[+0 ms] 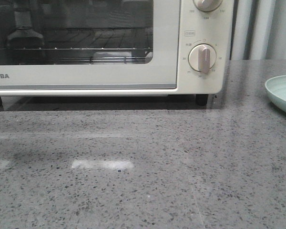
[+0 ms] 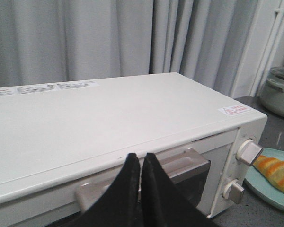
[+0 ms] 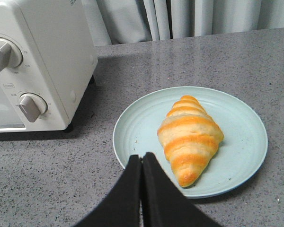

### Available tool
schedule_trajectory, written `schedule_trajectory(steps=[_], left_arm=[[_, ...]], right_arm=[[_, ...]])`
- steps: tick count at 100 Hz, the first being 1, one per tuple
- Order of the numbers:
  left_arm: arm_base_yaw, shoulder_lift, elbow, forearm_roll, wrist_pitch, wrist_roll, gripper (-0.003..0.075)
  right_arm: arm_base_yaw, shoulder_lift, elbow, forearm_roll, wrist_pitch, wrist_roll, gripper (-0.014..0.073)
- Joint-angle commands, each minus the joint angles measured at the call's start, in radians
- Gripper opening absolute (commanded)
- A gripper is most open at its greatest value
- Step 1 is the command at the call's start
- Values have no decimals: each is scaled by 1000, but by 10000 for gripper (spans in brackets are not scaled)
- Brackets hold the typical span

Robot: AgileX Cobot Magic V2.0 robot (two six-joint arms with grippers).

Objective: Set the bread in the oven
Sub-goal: 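Hook the oven door handle with the left gripper and pull it down open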

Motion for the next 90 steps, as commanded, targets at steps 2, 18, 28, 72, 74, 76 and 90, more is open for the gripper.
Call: schedule_trajectory(steps=[2,18,28,72,74,76,90], left_arm=[[-67,58,-48,-26,-128,21,-21],[-172,134,-48,-17,-309,21,-21],[-213,173,-48,-15,-348,21,-21],[-222,246,-48,-37,-326,13,-21],[-222,246,-48,-46,-320,13,-21],[-222,246,-48,-50,-316,13,-21],[-222,246,-48,-57,-260,13,-21]], right_arm=[[2,25,-34,12,-71,-13,-76],[2,25,-34,12,-71,-13,-76],[2,25,-34,12,-71,-13,-76],[2,25,-34,12,-72,-13,-76],[2,25,-34,12,-72,-13,-76],[2,25,-34,12,-72,-13,-76],[2,25,-34,12,-72,-13,-76]])
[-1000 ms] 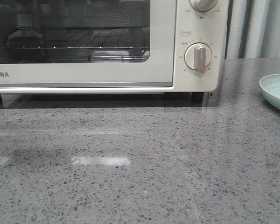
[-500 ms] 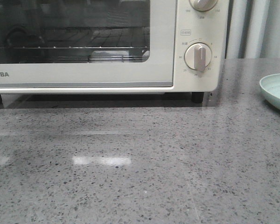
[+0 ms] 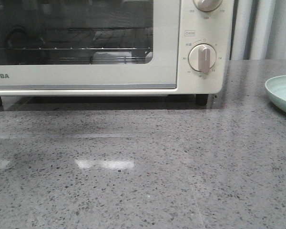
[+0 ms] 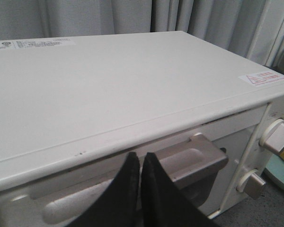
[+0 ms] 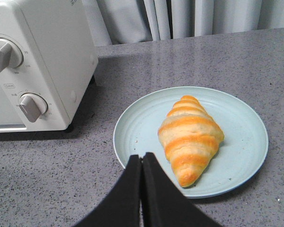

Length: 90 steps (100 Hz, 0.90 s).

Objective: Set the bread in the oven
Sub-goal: 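Hook the oven door handle with the left gripper and pull it down open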

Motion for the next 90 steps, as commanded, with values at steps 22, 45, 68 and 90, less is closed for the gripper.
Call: schedule_trajectory(steps=[22,45,68,90], left_arm=[[14,-14,-31,-26,42,-6,-21],[90,-14,-31,-73,176,-6,-21],[132,-14,-31,-93,272,-11,-21],[143,-14,-9,-90,376,-18,-21]], right_arm=[[2,25,-34,11,-72,-13,-76],[16,25,-34,13,-70,-13,-76],[20,25,-34,13,-70,-13,-76],[20,25,-34,13,-70,-13,-76]])
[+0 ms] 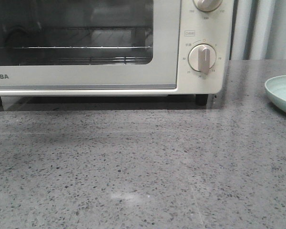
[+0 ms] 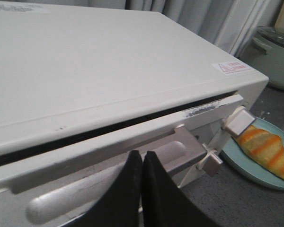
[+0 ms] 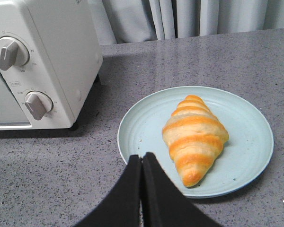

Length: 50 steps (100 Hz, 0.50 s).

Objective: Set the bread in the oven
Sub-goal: 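Hook the oven door handle with the left gripper and pull it down open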

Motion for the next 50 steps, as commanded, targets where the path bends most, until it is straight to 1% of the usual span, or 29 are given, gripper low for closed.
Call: schedule_trajectory(steps=[1,28,50], left_arm=[[2,0,11,-2,64,-14,-21],[2,-14,140,-55,96,-14,-21],[2,-107,166,-84,136,-14,-21]], right_arm=[[2,25,-34,11,-70,-13,-76],[2,25,-34,11,-70,-13,-76],[2,25,-34,11,-70,-13,-76]])
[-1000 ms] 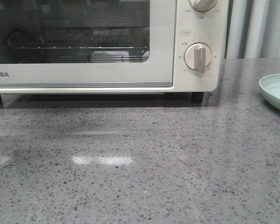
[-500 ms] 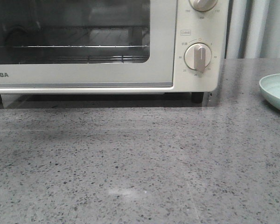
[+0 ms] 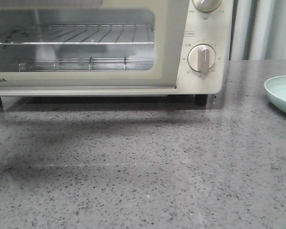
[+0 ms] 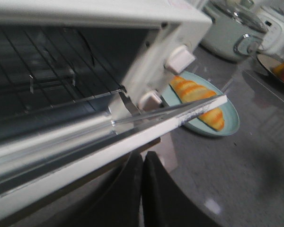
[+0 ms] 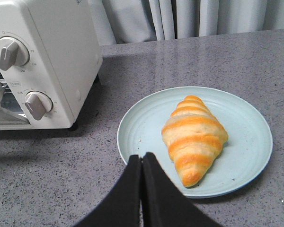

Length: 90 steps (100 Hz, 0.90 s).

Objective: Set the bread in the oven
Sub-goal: 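Hook the oven door handle with the left gripper and pull it down open, then lower the right gripper over the croissant on the green plate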

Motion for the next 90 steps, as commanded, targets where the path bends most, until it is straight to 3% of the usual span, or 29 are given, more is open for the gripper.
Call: schedule_trajectory(steps=[1,37,61,74,90], left_arm=[[4,-9,15,39,-49,0,-21],[4,-217,15,-36,67,-23,-21],[4,-239,27,-1,111,-78,-21],[4,-255,10,-18,103,-66,-21],[4,-302,-63,40,-5,-16,-21]], right_arm=[[2,25,-34,11,-70,-11,-76],[2,25,-34,11,-83,-11,-76],[2,25,-34,11,-84,-11,-76],[2,25,-34,11,-82,-11,-76],[2,27,-34,-2,-95,-11,-76]])
